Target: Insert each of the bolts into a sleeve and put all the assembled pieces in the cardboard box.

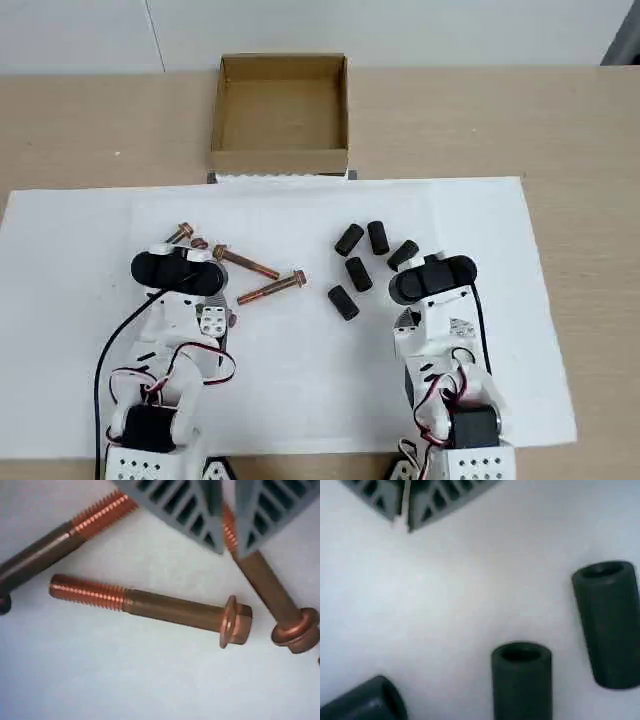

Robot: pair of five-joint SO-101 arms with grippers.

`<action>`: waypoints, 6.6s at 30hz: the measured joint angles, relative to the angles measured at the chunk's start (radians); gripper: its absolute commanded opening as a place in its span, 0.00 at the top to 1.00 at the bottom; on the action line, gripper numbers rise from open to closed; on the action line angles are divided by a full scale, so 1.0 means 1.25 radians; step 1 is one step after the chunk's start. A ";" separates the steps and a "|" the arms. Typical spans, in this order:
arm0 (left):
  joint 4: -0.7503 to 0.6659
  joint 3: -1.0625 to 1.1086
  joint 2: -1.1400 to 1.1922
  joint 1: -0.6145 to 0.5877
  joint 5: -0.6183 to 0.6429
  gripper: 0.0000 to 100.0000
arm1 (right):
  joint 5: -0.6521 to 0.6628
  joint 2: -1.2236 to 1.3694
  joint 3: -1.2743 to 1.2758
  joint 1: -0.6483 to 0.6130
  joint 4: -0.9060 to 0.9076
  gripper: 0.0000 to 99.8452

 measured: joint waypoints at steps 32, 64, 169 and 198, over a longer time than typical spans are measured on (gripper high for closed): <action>0.000 0.000 0.000 0.000 0.000 0.99 | 0.000 0.000 0.000 0.000 -0.002 1.00; 0.247 -0.280 -0.001 0.001 0.000 0.99 | -0.063 0.053 -0.358 0.012 0.206 1.00; 0.329 -0.827 1.079 -0.129 -0.065 0.87 | -0.522 1.649 -1.199 -0.028 0.142 0.95; 0.425 -0.959 1.085 -0.129 -0.069 0.87 | -0.281 1.397 -1.300 -0.037 0.374 1.00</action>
